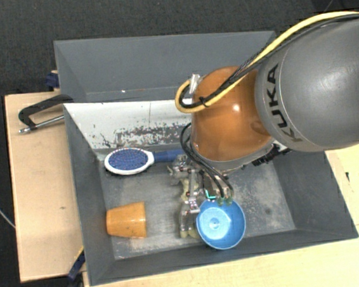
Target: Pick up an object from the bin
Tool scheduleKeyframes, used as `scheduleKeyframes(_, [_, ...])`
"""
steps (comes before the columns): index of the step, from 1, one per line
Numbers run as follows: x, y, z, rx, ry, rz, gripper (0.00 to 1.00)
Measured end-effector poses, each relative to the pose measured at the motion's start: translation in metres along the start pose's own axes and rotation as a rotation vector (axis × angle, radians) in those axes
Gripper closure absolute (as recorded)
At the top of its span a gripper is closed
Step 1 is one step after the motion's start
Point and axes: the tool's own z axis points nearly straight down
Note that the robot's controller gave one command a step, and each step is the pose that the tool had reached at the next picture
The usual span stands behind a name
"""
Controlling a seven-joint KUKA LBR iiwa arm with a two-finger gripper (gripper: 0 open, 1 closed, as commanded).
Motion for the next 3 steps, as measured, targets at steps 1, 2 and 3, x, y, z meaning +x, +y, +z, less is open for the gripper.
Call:
scheduleKeyframes(1, [-0.0036, -0.0653, 0.1063, -0.007, -0.019, -0.210, 0.00])
scheduleKeyframes(2, [-0.0022, -0.0683, 0.1070, -0.002, -0.012, -0.205, 1.00])
scheduleKeyframes(3, [-0.0009, -0.0690, 0.1081, -0.001, -0.008, -0.205, 0.00])
